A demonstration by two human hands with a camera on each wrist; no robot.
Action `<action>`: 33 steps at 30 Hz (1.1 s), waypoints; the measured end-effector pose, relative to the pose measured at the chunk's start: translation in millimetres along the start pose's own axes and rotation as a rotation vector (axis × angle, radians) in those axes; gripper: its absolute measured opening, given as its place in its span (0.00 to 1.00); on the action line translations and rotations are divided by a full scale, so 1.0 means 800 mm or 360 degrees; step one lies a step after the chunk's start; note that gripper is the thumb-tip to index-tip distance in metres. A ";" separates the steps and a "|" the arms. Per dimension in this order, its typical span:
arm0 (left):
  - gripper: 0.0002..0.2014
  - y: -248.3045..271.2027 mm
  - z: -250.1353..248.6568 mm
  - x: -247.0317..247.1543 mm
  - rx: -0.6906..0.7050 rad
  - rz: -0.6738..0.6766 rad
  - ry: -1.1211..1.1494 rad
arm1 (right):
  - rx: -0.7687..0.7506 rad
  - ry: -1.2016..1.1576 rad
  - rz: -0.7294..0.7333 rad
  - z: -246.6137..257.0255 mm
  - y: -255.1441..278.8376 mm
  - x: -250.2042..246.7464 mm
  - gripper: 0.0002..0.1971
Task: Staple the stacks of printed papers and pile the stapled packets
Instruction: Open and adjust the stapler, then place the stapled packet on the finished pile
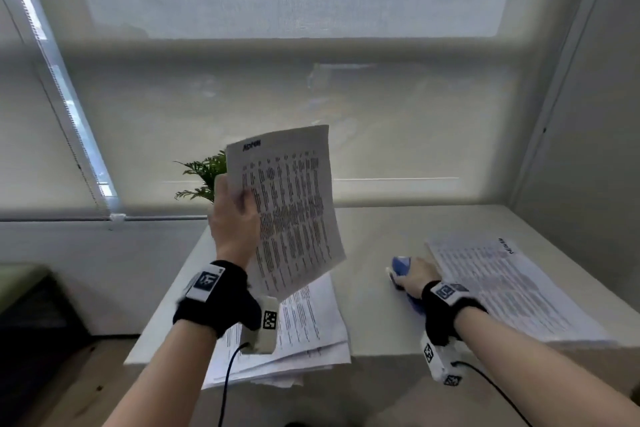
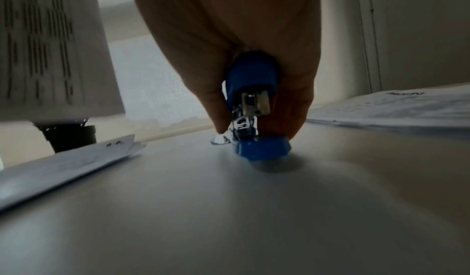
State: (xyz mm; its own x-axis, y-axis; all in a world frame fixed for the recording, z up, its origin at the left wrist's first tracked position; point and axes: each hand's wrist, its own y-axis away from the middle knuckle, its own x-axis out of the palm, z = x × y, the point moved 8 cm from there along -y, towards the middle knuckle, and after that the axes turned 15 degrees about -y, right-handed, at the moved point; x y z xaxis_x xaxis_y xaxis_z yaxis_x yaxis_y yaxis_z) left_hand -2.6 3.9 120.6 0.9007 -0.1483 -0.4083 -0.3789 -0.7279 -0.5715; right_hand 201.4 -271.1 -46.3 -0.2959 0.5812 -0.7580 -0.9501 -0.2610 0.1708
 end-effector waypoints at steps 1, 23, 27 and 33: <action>0.10 -0.004 -0.007 -0.006 -0.0001 -0.0030 0.0064 | -0.0010 0.0057 0.0003 -0.004 0.002 0.007 0.19; 0.35 0.208 -0.128 0.278 -0.0370 0.1597 0.0458 | 0.0238 -0.1199 -0.0250 -0.192 0.055 -0.209 0.19; 0.23 0.204 -0.117 0.263 -0.0134 0.1512 0.0293 | 0.0430 -0.0768 -0.0347 -0.224 0.012 -0.246 0.20; 0.15 0.152 -0.040 0.211 -0.0126 0.1346 0.0149 | 0.0550 -0.0295 -0.0227 -0.234 -0.039 -0.231 0.07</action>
State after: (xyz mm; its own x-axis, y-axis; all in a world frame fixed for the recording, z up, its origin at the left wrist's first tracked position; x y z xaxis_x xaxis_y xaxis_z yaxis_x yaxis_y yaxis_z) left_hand 110.1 -131.5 4.9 0.3365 -0.7149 -0.6129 -0.9190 -0.3913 -0.0481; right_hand 304.2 -514.8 -29.1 -0.1416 0.7300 -0.6687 -0.9508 0.0879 0.2972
